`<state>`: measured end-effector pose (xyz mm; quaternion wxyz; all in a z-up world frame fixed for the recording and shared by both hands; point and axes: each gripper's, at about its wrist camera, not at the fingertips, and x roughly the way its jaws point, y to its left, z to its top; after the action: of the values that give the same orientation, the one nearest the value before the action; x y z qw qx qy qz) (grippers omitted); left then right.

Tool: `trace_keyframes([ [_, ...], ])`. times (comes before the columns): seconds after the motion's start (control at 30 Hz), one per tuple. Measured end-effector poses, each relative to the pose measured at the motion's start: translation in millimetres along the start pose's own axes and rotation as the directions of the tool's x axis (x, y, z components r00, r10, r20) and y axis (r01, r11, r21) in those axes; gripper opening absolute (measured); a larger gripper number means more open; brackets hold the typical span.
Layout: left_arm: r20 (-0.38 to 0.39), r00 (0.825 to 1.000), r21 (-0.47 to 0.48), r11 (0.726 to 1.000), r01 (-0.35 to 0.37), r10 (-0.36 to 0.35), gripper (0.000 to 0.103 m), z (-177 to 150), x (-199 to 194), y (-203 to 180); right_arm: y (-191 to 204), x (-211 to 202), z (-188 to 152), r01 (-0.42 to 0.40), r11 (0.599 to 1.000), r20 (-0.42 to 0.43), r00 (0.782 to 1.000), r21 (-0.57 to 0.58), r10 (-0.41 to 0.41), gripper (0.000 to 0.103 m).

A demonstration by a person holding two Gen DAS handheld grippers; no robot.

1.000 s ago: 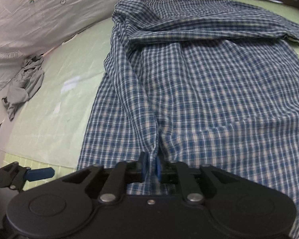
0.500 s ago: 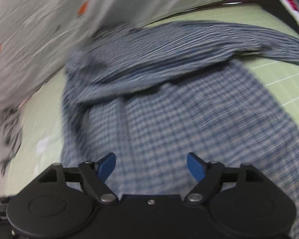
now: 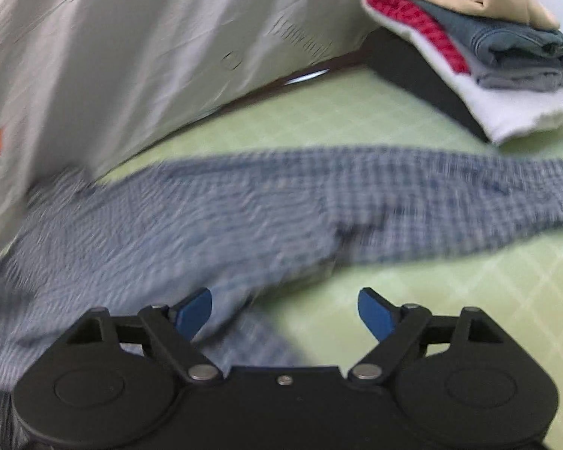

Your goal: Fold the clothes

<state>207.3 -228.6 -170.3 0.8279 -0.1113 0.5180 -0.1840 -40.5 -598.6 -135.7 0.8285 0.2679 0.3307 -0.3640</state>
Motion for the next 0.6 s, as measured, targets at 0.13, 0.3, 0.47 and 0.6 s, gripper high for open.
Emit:
trace_keyframes([
  [0.13, 0.000, 0.998, -0.040, 0.997, 0.061, -0.061, 0.101, 44.3, 33.7, -9.4, -2.7, 25.5, 18.8, -0.012, 1.000, -0.012, 1.000, 0.004, 0.012, 0.085],
  [0.3, -0.004, 0.997, -0.043, 0.996, 0.072, -0.072, 0.084, 85.1, 68.2, -21.3, -8.1, 47.5, 23.9, -0.047, 0.998, -0.050, 0.998, 0.043, 0.049, 0.072],
  [0.47, -0.017, 0.995, -0.080, 0.992, 0.098, -0.100, 0.059, 100.9, 88.5, -22.5, -8.8, 41.6, 25.4, -0.048, 0.997, -0.014, 0.999, 0.064, 0.049, 0.011],
  [0.6, -0.025, 0.994, -0.115, 0.988, 0.102, -0.105, 0.012, 103.9, 101.3, -25.2, -9.7, 29.7, 34.3, -0.049, 0.998, 0.042, 0.998, 0.038, 0.047, 0.003],
])
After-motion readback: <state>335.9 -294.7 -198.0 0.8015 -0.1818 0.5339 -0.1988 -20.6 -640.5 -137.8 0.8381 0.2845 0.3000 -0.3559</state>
